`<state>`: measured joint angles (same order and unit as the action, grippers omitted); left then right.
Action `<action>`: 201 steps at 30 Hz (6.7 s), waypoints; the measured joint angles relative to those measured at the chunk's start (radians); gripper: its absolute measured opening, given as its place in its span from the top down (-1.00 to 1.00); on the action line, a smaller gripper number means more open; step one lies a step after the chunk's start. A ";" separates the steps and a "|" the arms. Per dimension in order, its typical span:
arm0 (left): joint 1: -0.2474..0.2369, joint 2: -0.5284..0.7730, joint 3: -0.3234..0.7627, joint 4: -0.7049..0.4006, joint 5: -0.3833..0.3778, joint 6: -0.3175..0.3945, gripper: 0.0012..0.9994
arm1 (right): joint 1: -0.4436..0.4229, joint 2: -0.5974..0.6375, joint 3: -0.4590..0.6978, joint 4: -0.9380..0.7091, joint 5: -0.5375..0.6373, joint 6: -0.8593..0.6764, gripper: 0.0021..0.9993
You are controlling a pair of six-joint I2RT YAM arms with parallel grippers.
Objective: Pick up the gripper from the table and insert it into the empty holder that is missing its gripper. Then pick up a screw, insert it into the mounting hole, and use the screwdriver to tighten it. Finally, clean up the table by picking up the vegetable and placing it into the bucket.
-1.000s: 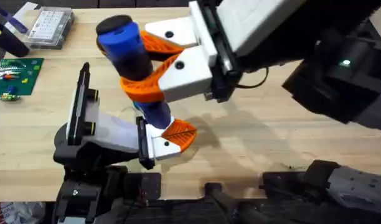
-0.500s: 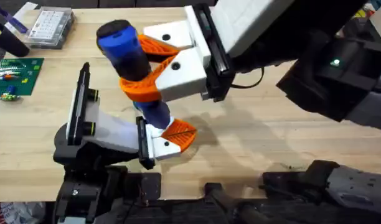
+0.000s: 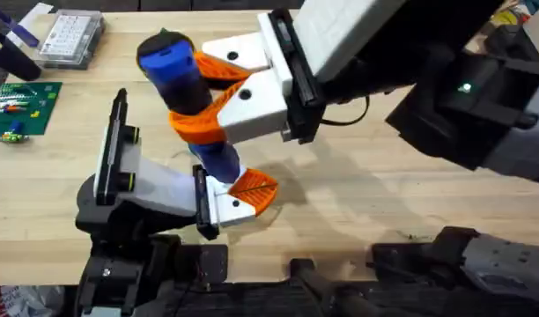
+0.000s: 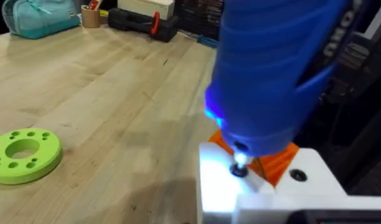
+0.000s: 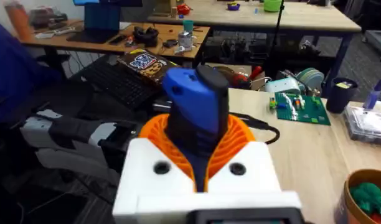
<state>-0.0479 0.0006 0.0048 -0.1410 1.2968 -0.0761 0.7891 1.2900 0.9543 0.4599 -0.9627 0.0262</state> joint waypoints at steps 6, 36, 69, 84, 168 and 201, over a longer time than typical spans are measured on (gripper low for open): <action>0.000 0.000 0.000 0.000 0.000 0.000 0.98 | 0.000 0.002 0.000 -0.004 0.000 0.000 0.91; 0.001 0.000 0.001 0.002 -0.009 -0.003 0.98 | 0.001 0.033 0.086 0.221 -0.019 0.056 0.92; 0.001 0.000 0.001 0.002 -0.007 -0.003 0.98 | -0.068 0.119 0.244 -0.607 0.779 -0.760 0.92; 0.001 0.000 0.001 0.001 -0.007 -0.003 0.98 | -0.231 0.512 0.245 -0.613 1.123 -1.141 0.92; 0.001 0.000 0.001 0.002 -0.007 -0.003 0.98 | -0.402 0.658 0.300 -0.621 1.233 -1.298 -0.99; 0.001 0.000 0.001 0.002 -0.007 -0.003 0.98 | -0.402 0.658 0.300 -0.621 1.233 -1.298 -0.99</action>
<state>-0.0471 0.0006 0.0055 -0.1394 1.2896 -0.0792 0.3870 1.9484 1.2545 -0.1608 0.2707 -1.2716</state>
